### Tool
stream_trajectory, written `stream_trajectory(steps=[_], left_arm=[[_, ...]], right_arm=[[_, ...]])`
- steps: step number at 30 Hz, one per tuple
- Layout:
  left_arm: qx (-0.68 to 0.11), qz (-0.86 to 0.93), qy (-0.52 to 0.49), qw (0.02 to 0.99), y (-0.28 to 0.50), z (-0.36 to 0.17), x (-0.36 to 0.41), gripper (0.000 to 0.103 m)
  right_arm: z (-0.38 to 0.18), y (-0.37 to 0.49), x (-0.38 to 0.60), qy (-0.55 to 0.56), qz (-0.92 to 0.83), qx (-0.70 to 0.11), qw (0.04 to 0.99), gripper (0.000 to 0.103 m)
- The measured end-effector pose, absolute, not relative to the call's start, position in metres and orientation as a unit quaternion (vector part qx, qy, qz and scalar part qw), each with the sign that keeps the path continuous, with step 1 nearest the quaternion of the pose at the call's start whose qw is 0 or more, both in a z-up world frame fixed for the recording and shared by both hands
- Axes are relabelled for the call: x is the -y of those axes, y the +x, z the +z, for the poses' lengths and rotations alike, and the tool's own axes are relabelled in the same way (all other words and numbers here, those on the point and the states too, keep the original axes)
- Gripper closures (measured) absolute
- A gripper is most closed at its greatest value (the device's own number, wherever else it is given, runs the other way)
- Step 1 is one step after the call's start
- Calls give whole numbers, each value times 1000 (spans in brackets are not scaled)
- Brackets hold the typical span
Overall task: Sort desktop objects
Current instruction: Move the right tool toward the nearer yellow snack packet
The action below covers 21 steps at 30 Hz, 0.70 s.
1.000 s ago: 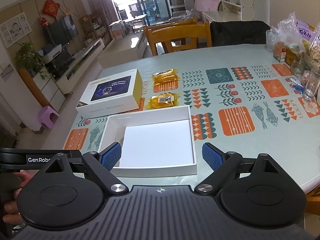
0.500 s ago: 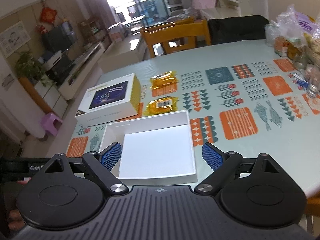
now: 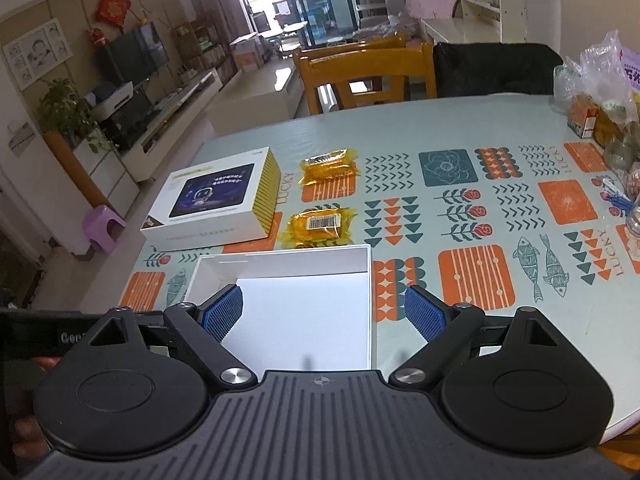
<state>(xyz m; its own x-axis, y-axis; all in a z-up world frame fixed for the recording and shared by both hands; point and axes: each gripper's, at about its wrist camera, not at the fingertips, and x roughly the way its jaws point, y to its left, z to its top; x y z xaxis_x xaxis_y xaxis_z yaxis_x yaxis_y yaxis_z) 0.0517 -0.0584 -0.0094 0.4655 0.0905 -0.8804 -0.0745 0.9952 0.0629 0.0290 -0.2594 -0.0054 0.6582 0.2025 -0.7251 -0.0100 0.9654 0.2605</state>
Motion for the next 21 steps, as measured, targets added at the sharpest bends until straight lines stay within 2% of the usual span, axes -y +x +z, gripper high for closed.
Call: stream_trajectory(steps=[21], left_arm=[[-531, 31, 24, 846, 114, -20, 66, 0]], right_arm=[[-14, 85, 270, 137, 27, -411, 901, 0]])
